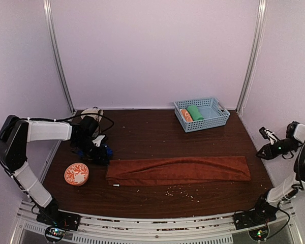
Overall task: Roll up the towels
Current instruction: Fold the towel at the center of the board, then pick up the towel from the center of the board.
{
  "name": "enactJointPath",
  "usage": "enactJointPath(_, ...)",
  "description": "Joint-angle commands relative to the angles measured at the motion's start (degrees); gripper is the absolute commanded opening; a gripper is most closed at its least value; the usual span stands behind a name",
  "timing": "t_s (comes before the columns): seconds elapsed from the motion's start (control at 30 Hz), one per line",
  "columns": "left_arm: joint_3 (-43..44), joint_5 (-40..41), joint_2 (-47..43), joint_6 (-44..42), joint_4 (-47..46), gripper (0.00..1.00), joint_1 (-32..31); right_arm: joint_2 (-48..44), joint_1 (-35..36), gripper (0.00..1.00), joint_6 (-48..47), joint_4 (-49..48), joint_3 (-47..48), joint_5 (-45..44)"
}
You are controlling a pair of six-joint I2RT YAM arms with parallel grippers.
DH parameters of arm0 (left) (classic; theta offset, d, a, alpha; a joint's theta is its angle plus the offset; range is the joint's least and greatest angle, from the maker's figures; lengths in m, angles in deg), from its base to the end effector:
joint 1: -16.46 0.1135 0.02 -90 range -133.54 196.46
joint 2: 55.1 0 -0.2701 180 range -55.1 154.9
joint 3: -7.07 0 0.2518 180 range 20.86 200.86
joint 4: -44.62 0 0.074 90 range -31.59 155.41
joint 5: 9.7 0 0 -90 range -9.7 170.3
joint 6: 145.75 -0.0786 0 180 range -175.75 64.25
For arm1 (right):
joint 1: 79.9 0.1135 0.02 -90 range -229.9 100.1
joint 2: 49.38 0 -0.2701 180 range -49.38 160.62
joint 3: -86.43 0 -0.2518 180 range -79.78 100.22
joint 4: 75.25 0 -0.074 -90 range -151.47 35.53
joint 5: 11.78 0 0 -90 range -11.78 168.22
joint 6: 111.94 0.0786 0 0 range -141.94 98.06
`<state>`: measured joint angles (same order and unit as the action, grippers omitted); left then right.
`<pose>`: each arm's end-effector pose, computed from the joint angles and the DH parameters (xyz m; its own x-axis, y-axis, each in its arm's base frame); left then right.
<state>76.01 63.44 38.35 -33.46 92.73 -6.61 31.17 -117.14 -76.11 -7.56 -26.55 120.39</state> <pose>0.2762 -0.1424 0.1362 -0.9849 0.0249 -0.1714 0.0877 0.9251 -0.3694 0.2235 -0.1036 0.1903 -0.7581 -0.1786 -0.6273 -0.4231 0.8666 0.2646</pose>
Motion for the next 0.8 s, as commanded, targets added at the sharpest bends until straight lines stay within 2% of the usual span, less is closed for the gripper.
enactJointPath(0.0, 1.3, -1.1, 2.0, 2.7, -5.9, 0.31, 0.2, -0.7, 6.6, 0.31, 18.9, -16.7, -1.0, -8.2)
enactJointPath(0.3, -0.3, 0.9, 5.2, 4.3, -11.3, 0.34, 0.1, 9.6, 16.6, 0.32, 27.6, -21.3, 2.5, -16.8)
enactJointPath(0.5, -1.7, -0.3, 5.3, 3.6, -13.1, 0.33, 0.1, 13.4, 19.8, 0.34, 26.7, -19.5, 3.6, -17.6)
enactJointPath(0.77, -1.9, -1.5, 5.5, 2.2, -13.1, 0.31, 0.1, 13.9, 20.2, 0.35, 24.8, -16.8, 3.1, -18.1)
